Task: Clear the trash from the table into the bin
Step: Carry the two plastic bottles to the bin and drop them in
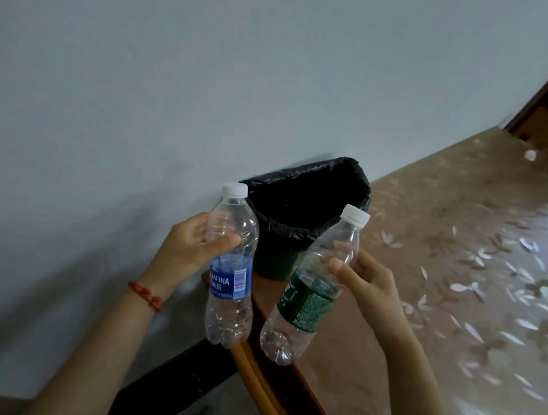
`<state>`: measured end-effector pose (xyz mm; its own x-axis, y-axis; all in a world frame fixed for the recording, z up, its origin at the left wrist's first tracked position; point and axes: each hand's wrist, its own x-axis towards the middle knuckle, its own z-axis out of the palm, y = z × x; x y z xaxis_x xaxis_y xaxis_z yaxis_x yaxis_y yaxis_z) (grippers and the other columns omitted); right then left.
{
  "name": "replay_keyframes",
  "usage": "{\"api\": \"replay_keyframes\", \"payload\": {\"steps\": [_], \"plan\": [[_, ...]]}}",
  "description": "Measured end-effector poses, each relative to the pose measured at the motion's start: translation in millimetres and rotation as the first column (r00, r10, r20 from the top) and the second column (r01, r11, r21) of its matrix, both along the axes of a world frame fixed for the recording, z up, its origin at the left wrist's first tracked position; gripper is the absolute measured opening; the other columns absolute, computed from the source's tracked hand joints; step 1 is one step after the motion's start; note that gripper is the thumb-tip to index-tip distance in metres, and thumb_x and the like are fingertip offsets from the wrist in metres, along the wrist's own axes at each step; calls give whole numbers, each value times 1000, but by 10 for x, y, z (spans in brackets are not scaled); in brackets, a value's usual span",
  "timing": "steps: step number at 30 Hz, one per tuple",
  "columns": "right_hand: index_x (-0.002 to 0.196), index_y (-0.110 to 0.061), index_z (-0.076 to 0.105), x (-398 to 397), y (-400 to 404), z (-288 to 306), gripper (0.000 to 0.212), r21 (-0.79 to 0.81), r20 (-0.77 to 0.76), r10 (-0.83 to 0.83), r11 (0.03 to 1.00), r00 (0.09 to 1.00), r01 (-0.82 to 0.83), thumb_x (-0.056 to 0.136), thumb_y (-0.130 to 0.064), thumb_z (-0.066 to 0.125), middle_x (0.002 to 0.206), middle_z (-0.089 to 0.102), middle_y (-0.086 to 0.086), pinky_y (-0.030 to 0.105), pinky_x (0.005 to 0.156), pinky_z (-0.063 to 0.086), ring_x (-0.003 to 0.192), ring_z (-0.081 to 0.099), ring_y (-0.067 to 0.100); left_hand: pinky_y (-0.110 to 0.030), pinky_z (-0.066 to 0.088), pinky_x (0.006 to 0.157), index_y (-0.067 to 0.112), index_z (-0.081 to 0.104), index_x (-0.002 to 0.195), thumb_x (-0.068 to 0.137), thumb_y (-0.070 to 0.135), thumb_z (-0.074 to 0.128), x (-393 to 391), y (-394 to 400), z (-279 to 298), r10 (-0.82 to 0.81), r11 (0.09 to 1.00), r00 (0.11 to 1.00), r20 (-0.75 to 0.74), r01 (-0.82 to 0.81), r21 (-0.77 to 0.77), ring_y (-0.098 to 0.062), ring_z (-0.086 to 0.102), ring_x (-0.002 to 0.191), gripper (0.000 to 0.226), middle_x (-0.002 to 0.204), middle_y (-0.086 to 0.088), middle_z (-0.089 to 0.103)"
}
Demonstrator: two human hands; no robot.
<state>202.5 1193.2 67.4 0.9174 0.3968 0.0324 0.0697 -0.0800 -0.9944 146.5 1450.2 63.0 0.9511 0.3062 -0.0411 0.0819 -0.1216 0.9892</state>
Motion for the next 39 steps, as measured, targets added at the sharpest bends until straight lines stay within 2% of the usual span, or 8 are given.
{"api": "replay_keyframes", "payload": {"steps": [7,12,17,22,28,33,37,39], "plan": [[103,-12,65,42,65,-21,35,-17,-9,-162,987,987,162,74,-30,62,93,73,1,23,75,54,86,69,12,-6,50,62,17,59,109,78,15,67,356,116,-77,-132,990,991,-22,132,37,-2,60,89,32,93,14,64],[106,-8,64,204,157,133,41,-17,8,-222,975,975,222,72,-32,63,92,72,2,19,71,53,82,69,9,-18,52,73,24,61,103,75,21,69,469,247,-64,-144,989,989,-19,143,-20,2,64,83,29,95,13,65],[106,-4,64,455,172,362,48,-23,19,-265,964,964,266,72,-38,62,93,71,3,23,72,54,82,69,13,-12,54,69,14,60,114,56,41,78,537,316,-73,-157,987,988,0,157,-29,7,65,80,67,98,12,66],[89,-14,64,744,206,596,22,-13,4,-324,946,946,324,84,-34,58,85,71,1,21,69,55,75,68,12,-22,50,74,16,59,114,67,36,75,592,354,-82,-141,990,990,-21,140,-35,-7,62,92,53,98,11,65],[104,-7,61,1127,325,698,37,31,-41,-435,899,899,437,85,-39,61,102,68,10,37,84,53,88,67,23,-32,51,84,20,58,111,75,25,68,618,382,-67,-133,991,990,-40,132,-22,-13,62,97,37,99,8,66],[103,-10,61,1293,508,536,40,-48,-20,-476,879,879,475,80,-42,64,96,68,3,39,89,52,85,66,17,-33,51,84,24,60,107,50,54,68,589,375,-55,-129,991,990,-56,128,-28,-12,62,97,64,101,9,66],[107,-5,61,1354,640,402,49,-138,4,-476,871,879,472,79,-45,65,86,67,-2,35,85,52,77,64,12,-37,50,89,19,59,110,75,26,71,599,354,-54,-112,994,992,-61,111,-19,-17,61,100,37,100,7,65],[98,-10,62,1373,680,325,40,-214,26,-473,858,881,467,79,-45,65,80,64,-5,25,72,50,70,60,8,-36,51,89,16,58,114,71,28,74,588,351,-49,-121,992,991,-59,120,-26,-13,61,99,47,102,5,65]]}}
